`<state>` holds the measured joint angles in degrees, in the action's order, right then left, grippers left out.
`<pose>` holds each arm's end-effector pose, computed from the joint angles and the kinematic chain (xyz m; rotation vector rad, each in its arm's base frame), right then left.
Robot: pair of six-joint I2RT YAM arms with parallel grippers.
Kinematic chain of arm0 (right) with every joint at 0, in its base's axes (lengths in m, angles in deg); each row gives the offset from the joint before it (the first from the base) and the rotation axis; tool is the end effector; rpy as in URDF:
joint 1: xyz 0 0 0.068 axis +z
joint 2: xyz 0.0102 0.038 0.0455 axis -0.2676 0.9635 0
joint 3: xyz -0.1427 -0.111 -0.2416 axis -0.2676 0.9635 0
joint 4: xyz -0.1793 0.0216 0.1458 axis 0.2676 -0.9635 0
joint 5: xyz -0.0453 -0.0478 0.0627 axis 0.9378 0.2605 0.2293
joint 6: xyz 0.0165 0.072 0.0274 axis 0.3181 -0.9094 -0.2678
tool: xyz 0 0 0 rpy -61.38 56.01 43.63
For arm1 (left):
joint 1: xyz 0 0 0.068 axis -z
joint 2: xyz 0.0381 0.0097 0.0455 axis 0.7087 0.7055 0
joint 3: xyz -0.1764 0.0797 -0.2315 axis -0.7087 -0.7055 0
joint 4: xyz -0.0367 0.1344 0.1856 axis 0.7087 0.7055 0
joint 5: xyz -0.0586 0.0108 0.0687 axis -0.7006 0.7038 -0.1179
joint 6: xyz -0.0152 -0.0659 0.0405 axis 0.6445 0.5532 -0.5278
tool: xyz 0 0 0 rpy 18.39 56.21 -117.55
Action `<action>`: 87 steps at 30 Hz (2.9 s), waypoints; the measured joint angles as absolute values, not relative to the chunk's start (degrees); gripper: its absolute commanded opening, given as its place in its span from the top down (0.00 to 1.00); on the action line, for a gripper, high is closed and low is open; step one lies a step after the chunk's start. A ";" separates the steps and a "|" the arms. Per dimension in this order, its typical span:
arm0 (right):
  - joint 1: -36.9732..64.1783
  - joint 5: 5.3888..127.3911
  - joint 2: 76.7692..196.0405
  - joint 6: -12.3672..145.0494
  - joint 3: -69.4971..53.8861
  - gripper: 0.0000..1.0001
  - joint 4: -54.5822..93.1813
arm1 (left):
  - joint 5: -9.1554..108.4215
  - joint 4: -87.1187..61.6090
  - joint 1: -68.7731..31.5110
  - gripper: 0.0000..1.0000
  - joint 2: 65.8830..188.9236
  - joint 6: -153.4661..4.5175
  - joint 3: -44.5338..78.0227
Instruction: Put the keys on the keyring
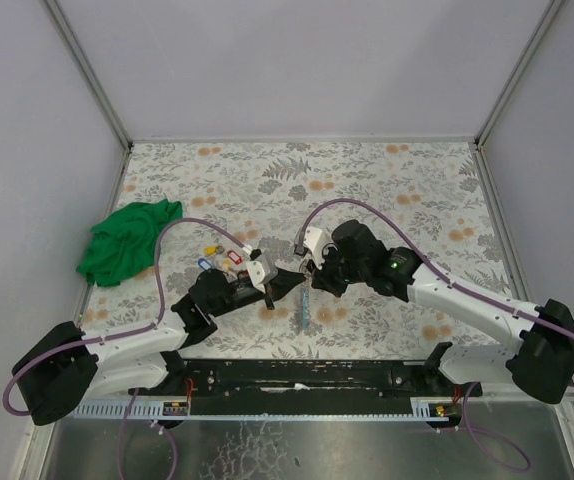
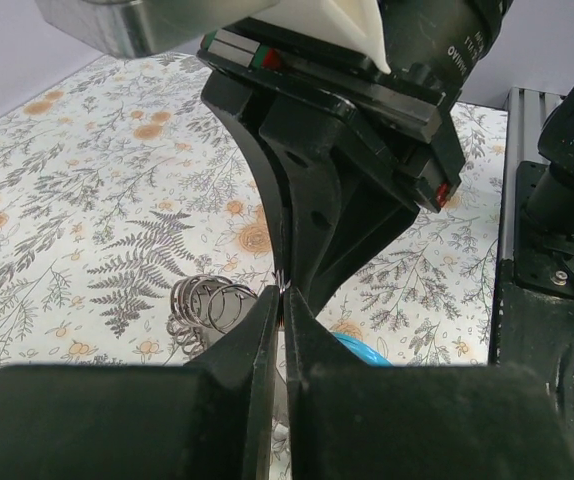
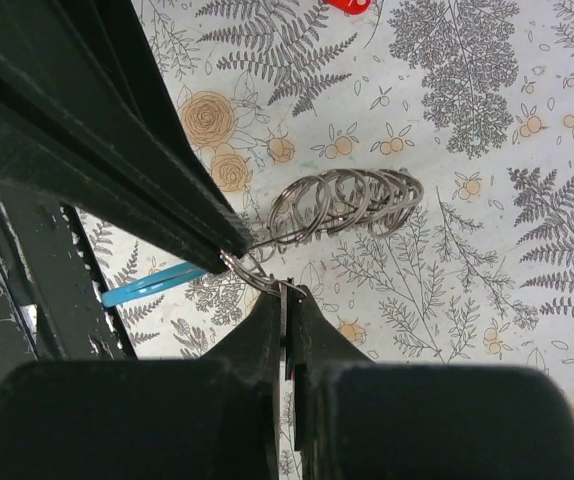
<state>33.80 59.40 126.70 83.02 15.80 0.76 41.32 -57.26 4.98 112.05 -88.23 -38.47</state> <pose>0.1543 0.2057 0.2912 -1.2571 1.9255 0.6513 0.1191 -0.1725 0.2747 0.9041 1.2939 -0.8812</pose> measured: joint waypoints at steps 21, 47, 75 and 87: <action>33.58 51.44 126.52 83.22 16.69 1.00 3.14 | 38.78 -64.34 4.98 1.00 111.61 -86.70 -40.94; 32.57 55.00 119.09 84.66 16.52 1.00 1.17 | 46.50 -58.70 5.33 0.62 104.14 -89.26 -42.82; 32.46 56.43 129.54 88.03 7.89 1.00 -0.46 | 47.83 -42.90 5.28 0.58 113.40 -81.65 -36.27; 32.35 52.60 126.59 86.65 8.72 0.85 -1.65 | 50.15 -45.57 5.35 1.00 115.76 -84.78 -35.61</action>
